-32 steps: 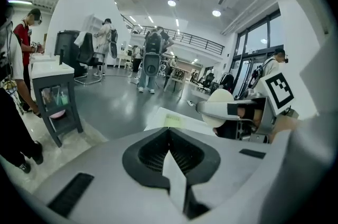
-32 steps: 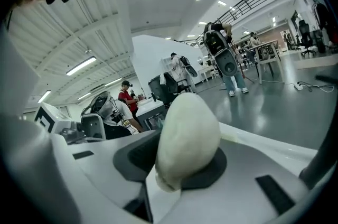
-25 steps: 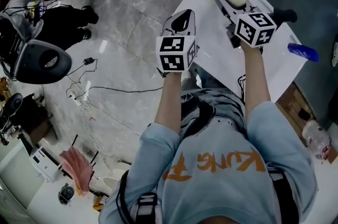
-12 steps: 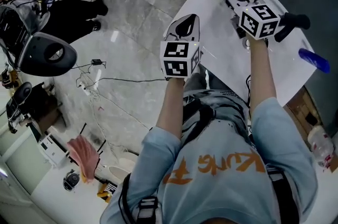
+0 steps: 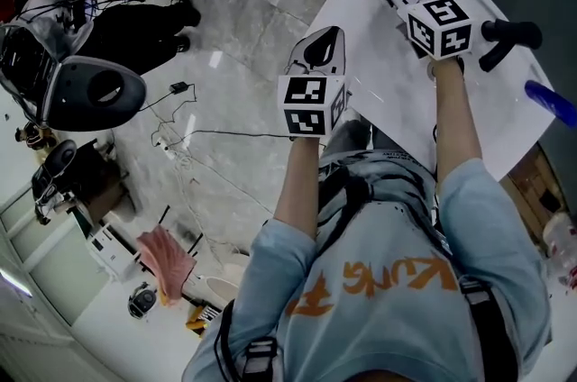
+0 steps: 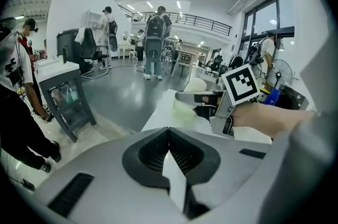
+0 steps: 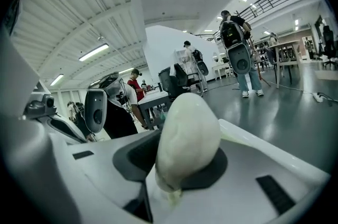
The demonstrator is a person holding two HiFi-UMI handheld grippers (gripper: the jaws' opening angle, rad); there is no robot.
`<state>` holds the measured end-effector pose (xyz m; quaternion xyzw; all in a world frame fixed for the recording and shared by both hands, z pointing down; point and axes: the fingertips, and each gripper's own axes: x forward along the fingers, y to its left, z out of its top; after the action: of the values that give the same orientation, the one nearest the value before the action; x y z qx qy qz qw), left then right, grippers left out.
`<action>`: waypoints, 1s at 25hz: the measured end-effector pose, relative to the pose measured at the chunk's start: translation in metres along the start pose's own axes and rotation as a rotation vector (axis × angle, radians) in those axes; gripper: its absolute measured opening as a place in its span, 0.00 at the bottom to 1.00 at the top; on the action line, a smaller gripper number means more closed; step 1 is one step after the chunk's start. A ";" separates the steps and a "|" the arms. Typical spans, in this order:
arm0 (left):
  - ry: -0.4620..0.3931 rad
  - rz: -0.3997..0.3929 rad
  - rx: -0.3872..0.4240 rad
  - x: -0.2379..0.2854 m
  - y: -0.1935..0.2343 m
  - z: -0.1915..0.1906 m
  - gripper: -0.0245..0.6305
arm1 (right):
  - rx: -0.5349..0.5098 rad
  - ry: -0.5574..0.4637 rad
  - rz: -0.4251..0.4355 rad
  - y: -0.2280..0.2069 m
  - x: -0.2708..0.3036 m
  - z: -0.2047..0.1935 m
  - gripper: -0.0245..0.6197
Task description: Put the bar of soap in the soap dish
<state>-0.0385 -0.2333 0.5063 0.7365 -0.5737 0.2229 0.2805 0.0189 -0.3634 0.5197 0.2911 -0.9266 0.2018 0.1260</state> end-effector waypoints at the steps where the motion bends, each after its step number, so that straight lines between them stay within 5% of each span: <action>1: 0.002 0.001 0.001 0.001 0.000 0.000 0.07 | -0.002 0.000 -0.002 -0.001 0.001 -0.001 0.24; 25: 0.007 0.002 0.016 -0.007 -0.002 -0.004 0.07 | 0.001 -0.245 -0.209 -0.039 -0.028 0.050 0.27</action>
<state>-0.0381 -0.2249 0.5040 0.7374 -0.5716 0.2303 0.2766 0.0587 -0.4011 0.4768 0.4086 -0.8995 0.1512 0.0322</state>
